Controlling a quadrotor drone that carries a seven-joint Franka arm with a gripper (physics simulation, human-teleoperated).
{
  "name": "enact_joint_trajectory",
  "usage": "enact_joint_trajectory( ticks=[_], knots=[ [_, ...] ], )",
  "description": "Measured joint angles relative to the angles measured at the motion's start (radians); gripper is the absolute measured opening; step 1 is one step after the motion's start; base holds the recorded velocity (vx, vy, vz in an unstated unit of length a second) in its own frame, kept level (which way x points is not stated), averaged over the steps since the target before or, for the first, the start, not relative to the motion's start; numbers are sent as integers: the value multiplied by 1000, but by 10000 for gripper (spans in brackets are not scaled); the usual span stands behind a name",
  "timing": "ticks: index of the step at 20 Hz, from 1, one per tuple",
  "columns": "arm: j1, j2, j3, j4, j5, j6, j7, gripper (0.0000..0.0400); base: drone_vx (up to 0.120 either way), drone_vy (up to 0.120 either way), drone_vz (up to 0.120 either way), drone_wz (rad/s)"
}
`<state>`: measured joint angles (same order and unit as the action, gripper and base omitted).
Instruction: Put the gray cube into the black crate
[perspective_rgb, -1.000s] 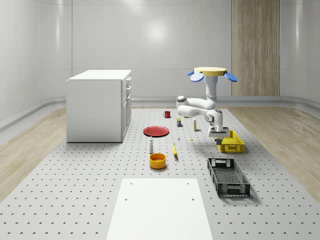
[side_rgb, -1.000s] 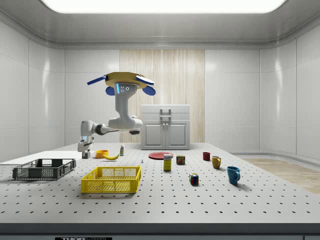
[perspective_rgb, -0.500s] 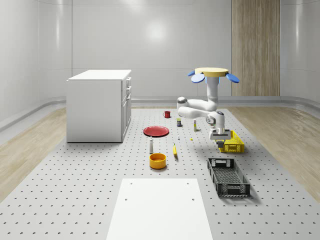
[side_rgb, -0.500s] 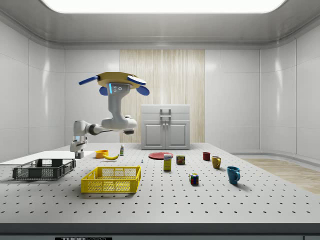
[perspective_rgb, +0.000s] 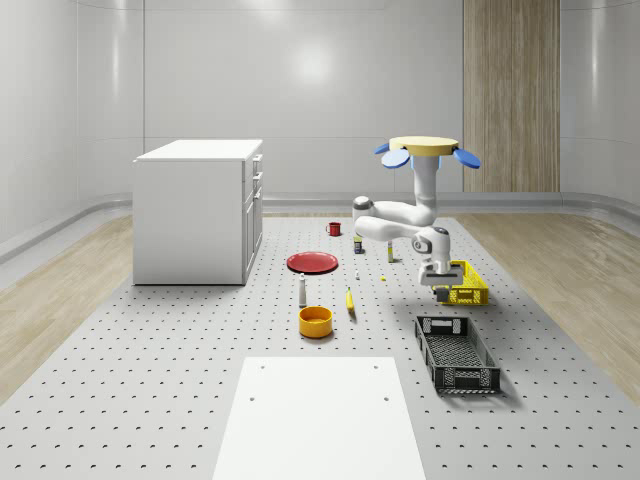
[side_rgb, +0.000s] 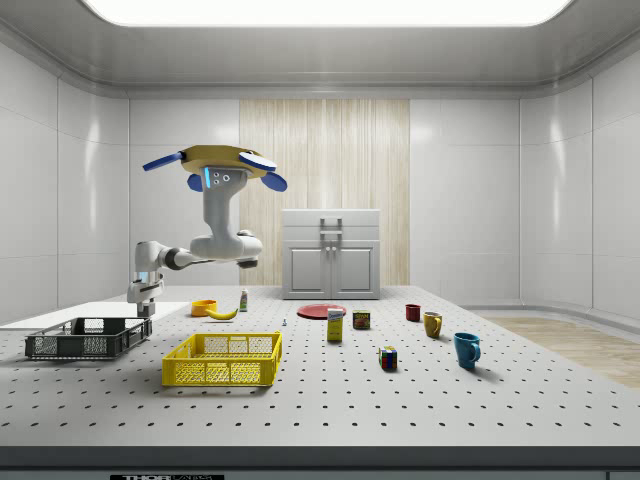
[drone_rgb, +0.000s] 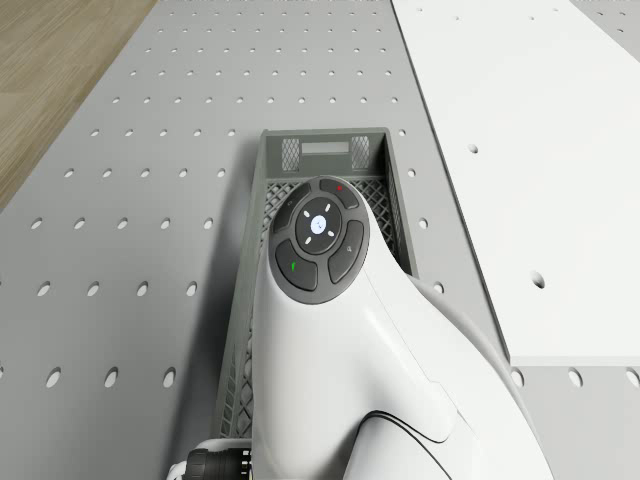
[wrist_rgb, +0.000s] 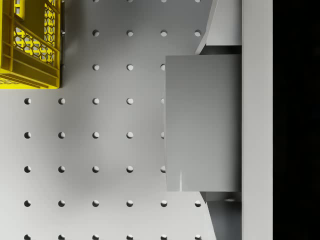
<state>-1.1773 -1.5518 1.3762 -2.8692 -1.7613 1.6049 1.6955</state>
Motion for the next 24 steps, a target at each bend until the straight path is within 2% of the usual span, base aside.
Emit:
enact_joint_trajectory(
  ticks=[2,15,24],
  knots=[
    [0,-1,0,0,0,1,0,250,120,-100,0,0],
    [-2,-7,1,0,3,7,1,250,120,0,-6,0],
    [-2,-11,1,0,4,10,2,250,120,0,-107,0]
  ],
)
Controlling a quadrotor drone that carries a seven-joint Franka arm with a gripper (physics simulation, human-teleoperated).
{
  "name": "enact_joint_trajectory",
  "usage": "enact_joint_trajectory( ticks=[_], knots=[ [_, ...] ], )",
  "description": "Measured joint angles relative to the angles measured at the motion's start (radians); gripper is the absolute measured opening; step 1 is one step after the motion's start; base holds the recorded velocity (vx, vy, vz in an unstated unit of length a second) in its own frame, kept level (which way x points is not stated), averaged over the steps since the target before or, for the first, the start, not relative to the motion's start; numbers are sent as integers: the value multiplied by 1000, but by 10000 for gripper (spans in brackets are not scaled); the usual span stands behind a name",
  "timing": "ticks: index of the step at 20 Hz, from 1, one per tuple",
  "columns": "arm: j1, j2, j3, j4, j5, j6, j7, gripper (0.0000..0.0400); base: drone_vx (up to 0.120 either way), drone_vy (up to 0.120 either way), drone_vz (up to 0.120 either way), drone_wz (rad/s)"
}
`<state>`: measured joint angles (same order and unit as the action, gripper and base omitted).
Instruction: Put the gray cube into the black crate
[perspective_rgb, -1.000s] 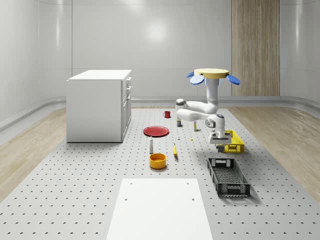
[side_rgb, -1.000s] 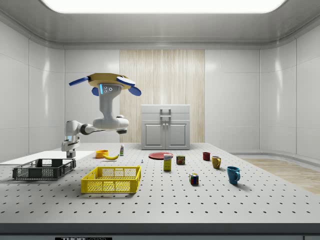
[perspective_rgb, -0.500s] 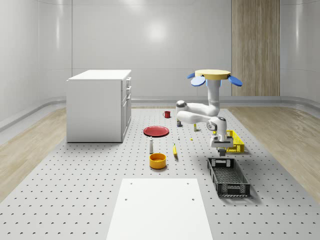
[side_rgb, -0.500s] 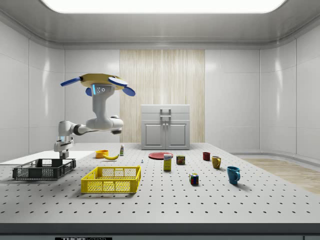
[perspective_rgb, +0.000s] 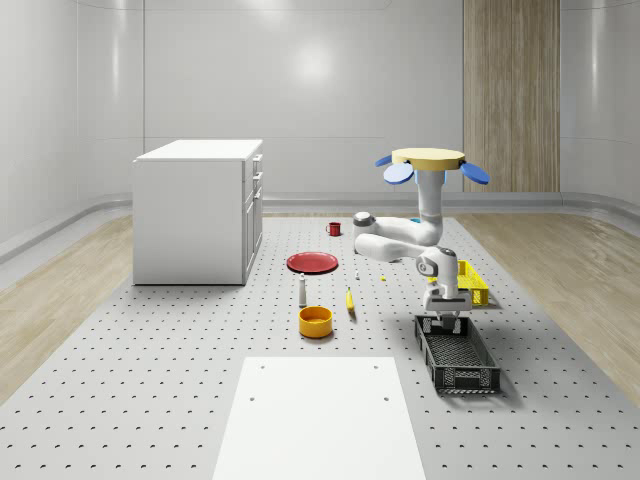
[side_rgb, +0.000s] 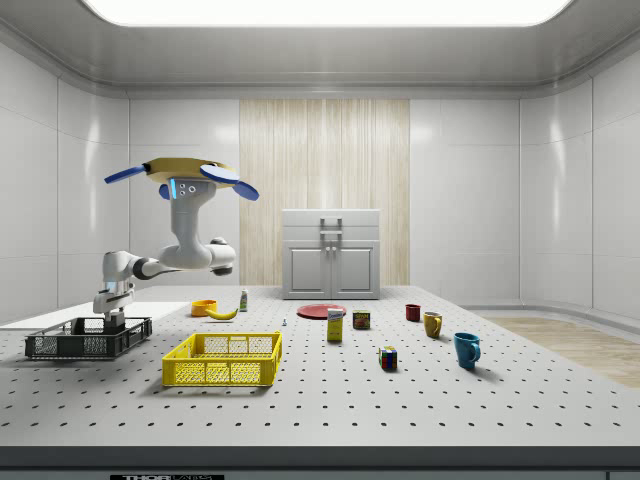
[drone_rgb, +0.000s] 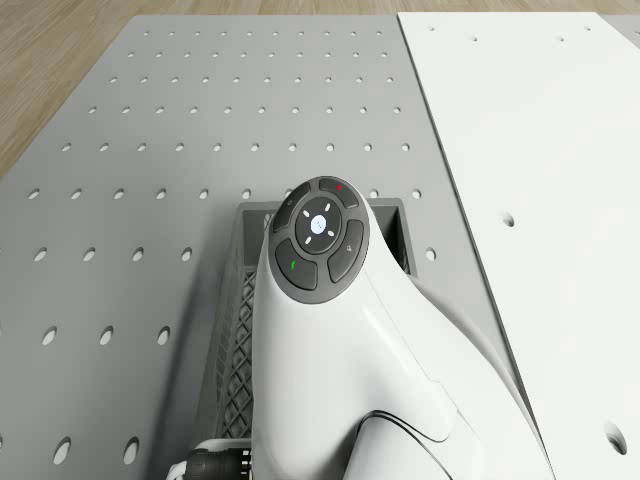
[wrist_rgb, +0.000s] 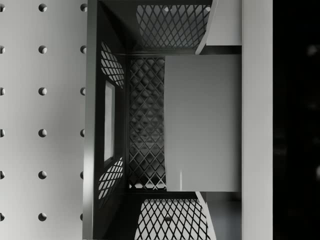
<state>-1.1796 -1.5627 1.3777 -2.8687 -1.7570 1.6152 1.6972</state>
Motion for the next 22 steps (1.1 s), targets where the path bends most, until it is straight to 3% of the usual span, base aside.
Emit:
enact_joint_trajectory(
  ticks=[7,12,16,22],
  knots=[
    [0,-2,0,0,1,2,0,250,120,0,-114,0],
    [-1,-4,1,0,2,4,1,250,120,0,0,0],
    [-1,-5,1,0,2,5,1,340,20,0,0,0],
    [2,-5,33,-4,33,-4,1,385,0,0,0,0]
  ],
)
